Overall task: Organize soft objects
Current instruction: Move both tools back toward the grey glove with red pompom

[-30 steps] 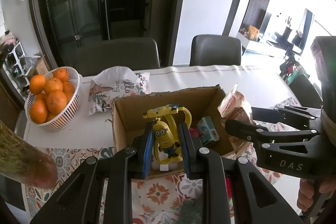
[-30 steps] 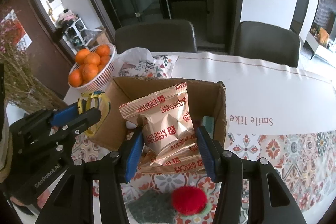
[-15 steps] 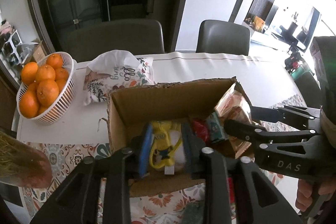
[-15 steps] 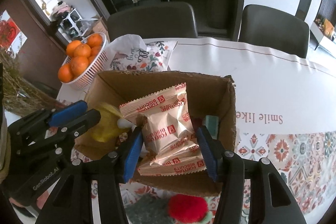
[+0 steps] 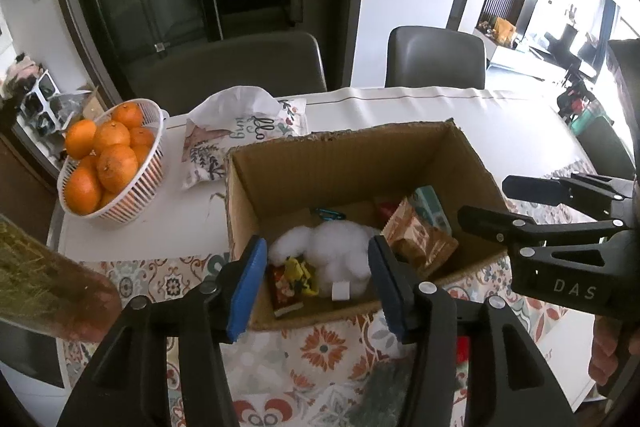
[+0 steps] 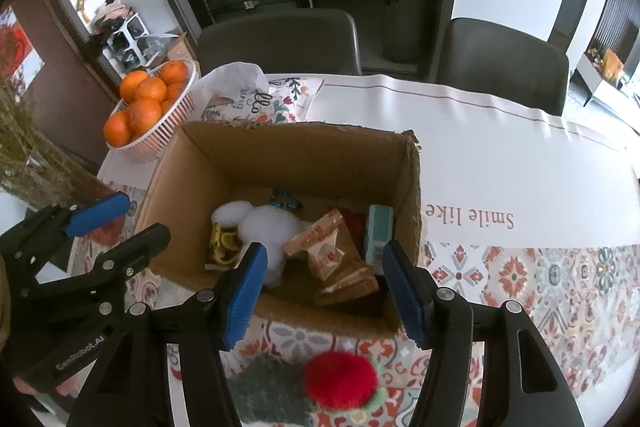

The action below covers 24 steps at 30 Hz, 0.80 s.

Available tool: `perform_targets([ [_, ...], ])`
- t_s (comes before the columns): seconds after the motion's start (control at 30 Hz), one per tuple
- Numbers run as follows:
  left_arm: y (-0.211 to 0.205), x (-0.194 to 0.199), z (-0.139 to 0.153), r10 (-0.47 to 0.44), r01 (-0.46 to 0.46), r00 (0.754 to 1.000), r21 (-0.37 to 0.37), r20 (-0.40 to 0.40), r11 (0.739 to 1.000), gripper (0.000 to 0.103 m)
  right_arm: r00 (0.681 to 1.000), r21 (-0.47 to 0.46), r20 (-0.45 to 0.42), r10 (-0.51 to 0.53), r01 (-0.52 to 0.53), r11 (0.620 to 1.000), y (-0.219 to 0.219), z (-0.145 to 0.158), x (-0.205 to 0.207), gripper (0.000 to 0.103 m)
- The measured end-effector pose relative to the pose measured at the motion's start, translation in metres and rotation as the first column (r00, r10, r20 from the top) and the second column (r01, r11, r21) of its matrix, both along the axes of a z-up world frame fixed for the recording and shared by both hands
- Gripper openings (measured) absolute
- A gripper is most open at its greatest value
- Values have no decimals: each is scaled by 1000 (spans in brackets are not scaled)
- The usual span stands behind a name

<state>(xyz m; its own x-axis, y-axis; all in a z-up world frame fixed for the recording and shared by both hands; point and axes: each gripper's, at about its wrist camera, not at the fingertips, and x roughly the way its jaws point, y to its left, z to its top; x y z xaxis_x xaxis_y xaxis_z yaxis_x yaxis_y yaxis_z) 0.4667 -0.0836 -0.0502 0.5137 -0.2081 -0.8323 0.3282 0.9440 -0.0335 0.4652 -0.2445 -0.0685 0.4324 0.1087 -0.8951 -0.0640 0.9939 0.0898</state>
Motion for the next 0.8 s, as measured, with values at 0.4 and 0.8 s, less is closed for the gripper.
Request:
perform_targets([
  [0.4, -6, -49, 10, -44, 44, 999, 30, 10, 999, 56, 998, -35, 14, 58, -58, 998, 6, 17, -44, 61],
  [0.8, -20, -91, -2, -128, 129, 992, 84, -15, 988, 66, 995, -43, -35, 96, -97, 994, 4, 0, -82, 61],
])
